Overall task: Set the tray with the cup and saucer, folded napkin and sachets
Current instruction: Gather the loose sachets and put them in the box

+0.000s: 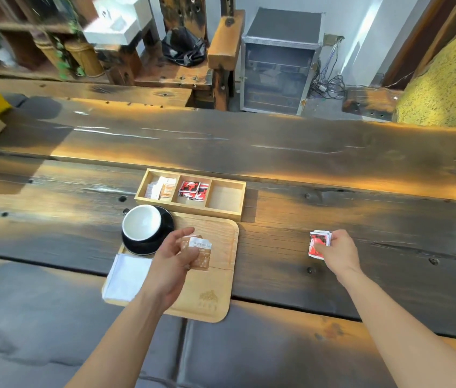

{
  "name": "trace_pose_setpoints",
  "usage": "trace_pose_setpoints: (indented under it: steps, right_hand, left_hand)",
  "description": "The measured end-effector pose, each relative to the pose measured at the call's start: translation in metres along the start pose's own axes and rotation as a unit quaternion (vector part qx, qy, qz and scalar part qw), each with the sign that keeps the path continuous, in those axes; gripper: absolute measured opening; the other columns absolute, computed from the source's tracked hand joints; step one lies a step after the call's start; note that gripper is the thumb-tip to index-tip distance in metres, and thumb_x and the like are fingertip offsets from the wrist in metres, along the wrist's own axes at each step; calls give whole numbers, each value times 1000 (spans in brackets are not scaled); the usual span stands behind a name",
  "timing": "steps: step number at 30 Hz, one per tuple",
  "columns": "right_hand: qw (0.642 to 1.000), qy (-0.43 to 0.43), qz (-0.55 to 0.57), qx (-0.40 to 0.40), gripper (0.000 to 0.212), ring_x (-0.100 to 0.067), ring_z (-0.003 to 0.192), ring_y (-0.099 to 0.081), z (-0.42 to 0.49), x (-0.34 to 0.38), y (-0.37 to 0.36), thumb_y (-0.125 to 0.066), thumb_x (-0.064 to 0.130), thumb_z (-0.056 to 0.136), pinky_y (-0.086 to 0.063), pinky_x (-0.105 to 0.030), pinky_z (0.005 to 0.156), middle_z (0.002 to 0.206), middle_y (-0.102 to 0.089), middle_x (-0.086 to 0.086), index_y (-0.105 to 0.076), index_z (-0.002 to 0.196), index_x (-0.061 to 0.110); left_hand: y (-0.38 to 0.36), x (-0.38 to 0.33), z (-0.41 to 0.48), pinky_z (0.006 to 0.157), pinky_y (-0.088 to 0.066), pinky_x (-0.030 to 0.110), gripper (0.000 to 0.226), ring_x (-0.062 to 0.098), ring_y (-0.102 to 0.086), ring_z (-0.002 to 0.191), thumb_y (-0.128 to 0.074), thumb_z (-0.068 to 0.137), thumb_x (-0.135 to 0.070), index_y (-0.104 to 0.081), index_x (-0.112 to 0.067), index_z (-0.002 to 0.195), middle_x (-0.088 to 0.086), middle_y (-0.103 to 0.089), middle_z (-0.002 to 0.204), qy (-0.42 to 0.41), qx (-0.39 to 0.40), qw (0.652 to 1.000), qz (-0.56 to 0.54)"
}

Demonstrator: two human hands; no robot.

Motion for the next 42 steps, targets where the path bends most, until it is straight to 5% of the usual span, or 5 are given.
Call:
trace_pose_setpoints:
  steps: [6, 13, 18, 35, 42]
  right_hand:
    - [984, 125, -29, 124, 27, -5, 79, -65, -33, 140, -71, -85, 22, 79, -49, -24, 59, 87, -68, 12, -61, 89, 31]
    - [967, 186, -100, 145, 26, -26, 83, -68, -37, 265, -169, -84, 13, 71, -53, -38, 69, 86, -72, -3, -62, 85, 18]
    - [925, 228, -248, 177, 32, -26, 82, -62, -21, 297, -229, -81, 9, 69, -50, -34, 64, 86, -66, 0, -53, 75, 24]
    - [803, 276, -449, 276, 31, -29, 79, -66, 9, 302, -307, -85, 24, 75, -56, -39, 66, 90, -66, -2, -58, 90, 19]
    - [815, 341, -426, 194, 37, -26, 90, -60, 4, 296, -299, -83, 30, 79, -43, -35, 64, 104, -59, 1, -59, 106, 22]
  left_hand:
    - [63, -97, 79, 76, -59, 38, 42, 25, -74, 85, -69, 87, 6, -67, -22, 118, 9, -77, 98, -76, -11, 986, 148]
    - [100, -158, 192, 79, -61, 41, 22, 26, -71, 82, -73, 84, 7, -69, -7, 100, 14, -73, 96, -77, 36, 953, 291]
    - [104, -149, 253, 52, -50, 14, 21, 8, -70, 71, -78, 84, -2, -69, -15, 97, 0, -74, 87, -83, 90, 875, 468]
    - [89, -109, 318, 72, -48, 41, 20, 29, -59, 81, -79, 82, -15, -62, -11, 91, 5, -66, 90, -183, 321, 576, 729]
    - [93, -107, 311, 88, -49, 38, 53, 24, -54, 107, -82, 79, -25, -57, -17, 125, 4, -56, 116, -271, 279, 545, 743]
Point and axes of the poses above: each hand's wrist, its own z-axis towards the middle knuckle, its own y-axis out of the back of the hand, x = y × z, the point moved 4 cm from there along z, towards the middle knuckle
